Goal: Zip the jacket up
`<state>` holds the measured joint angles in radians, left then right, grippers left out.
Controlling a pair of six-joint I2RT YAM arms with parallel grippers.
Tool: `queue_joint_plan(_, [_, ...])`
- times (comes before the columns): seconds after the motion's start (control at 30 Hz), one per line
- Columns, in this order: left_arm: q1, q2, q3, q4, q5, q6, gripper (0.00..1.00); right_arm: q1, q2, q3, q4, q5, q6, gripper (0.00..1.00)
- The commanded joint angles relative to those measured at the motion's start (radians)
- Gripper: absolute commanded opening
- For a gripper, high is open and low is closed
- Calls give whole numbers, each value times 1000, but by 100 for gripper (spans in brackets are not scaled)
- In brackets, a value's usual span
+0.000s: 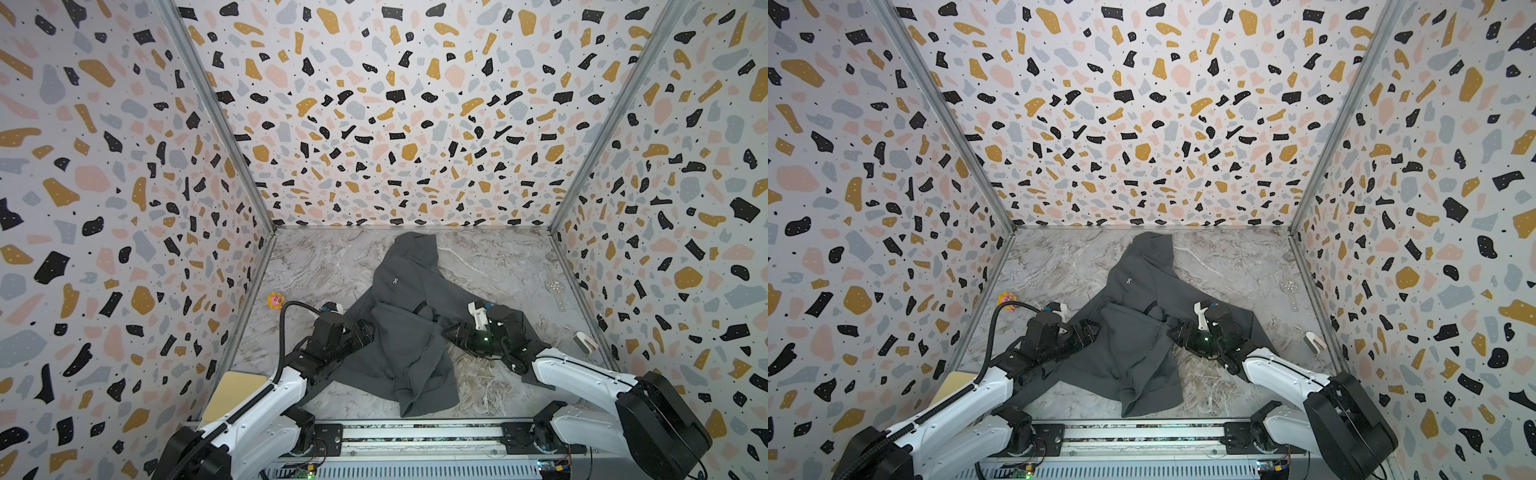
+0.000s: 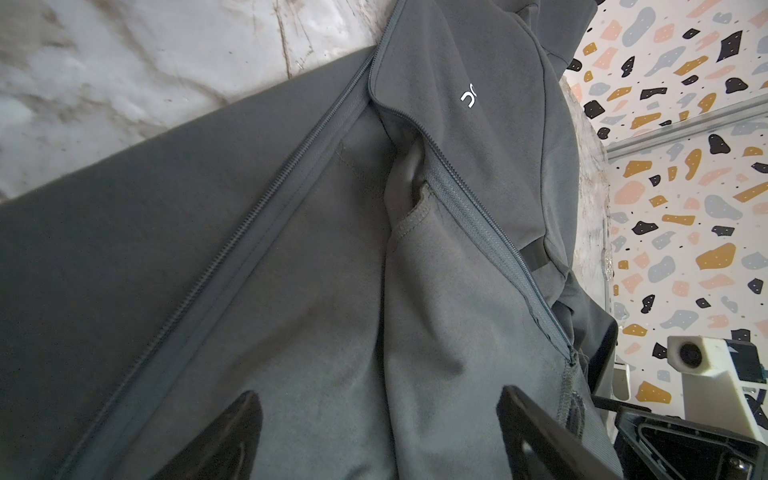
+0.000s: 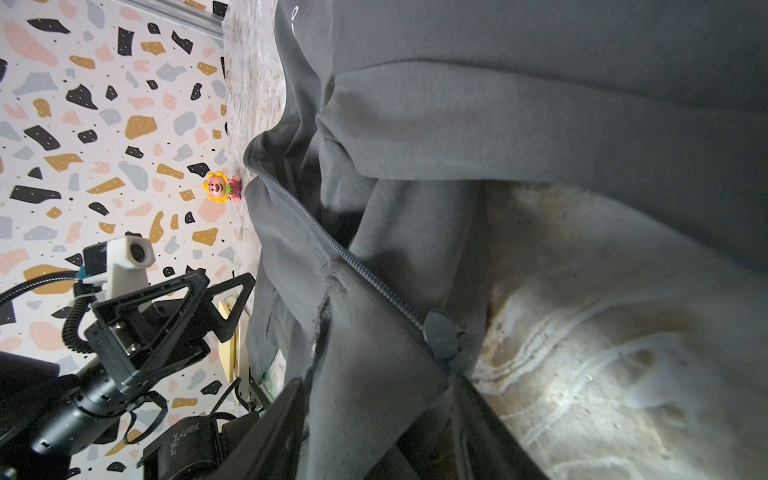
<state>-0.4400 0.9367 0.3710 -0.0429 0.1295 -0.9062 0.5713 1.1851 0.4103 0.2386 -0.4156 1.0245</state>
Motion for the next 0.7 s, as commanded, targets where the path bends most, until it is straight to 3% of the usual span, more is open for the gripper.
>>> queue_joint_plan(0.0, [-5, -7, 0, 23, -6, -5, 90, -3, -8, -13, 17, -2, 1, 62])
queue_joint_plan(0.17, [-9, 6, 2, 35, -5, -7, 90, -3, -1, -4, 41, 1, 4, 62])
queue_joint_plan(0.27, [-15, 10, 3, 38, -5, -8, 90, -4, 8, 4, 57, 1, 3, 56])
queue_joint_plan(0.53, [-17, 11, 12, 35, -4, -8, 90, -3, 50, 34, 68, 2, -26, 31])
queue_joint_plan(0.67, [-16, 9, 19, 37, 2, -11, 90, 14, 44, 62, 56, 8, -66, 12])
